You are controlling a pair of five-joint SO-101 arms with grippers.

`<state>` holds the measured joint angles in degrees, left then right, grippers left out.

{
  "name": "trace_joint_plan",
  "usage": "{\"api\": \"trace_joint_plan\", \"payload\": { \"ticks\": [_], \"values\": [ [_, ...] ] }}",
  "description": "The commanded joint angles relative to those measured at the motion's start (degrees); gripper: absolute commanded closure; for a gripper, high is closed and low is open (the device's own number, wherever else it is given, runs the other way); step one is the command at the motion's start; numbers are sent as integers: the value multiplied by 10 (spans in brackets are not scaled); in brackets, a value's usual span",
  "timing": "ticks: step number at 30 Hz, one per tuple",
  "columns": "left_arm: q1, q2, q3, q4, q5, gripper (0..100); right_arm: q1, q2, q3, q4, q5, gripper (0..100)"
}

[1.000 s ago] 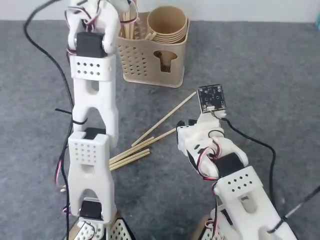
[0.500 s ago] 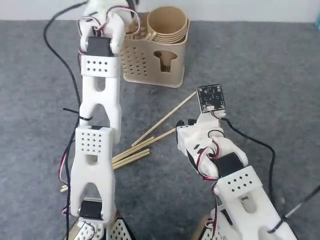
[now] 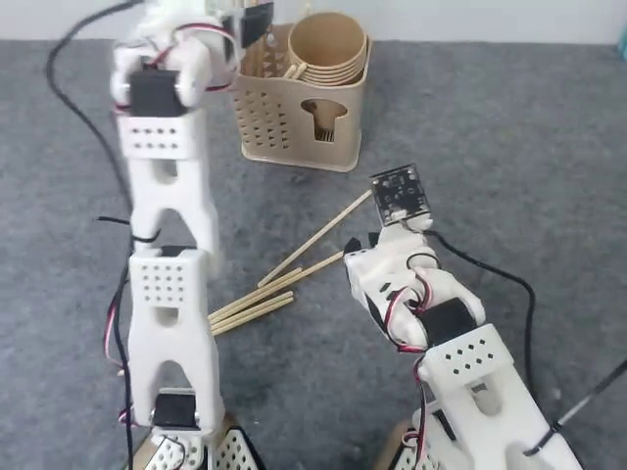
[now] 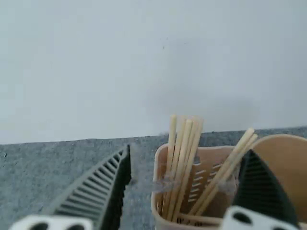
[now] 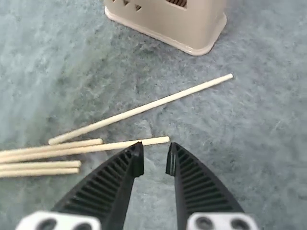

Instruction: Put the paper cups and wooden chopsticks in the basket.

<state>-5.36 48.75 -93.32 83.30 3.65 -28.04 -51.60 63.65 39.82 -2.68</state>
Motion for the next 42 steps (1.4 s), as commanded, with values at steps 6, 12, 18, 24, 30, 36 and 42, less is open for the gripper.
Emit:
{"api": "trace_joint_plan", "payload": {
  "ticks": [6, 12, 18, 24, 30, 36, 42],
  "values": [
    [-37, -182, -11, 177, -4, 659, -69, 12, -25, 57, 69, 800],
    [-123, -274, 181, 176, -4, 659, -70, 150, -113, 65, 120, 803],
    [-166, -400, 412, 174, -11, 659, -70, 344, -235, 44, 222, 801],
    [-204, -517, 584, 145, -70, 659, -70, 499, -345, 47, 375, 786],
    [-252, -644, 784, 55, -89, 659, -82, 620, -495, 113, 426, 730],
    [-270, -796, 1000, -72, -102, 659, -92, 705, -613, 181, 453, 734],
    [-269, -876, 1135, -132, -118, 659, -95, 750, -630, 189, 458, 734]
  ]
}}
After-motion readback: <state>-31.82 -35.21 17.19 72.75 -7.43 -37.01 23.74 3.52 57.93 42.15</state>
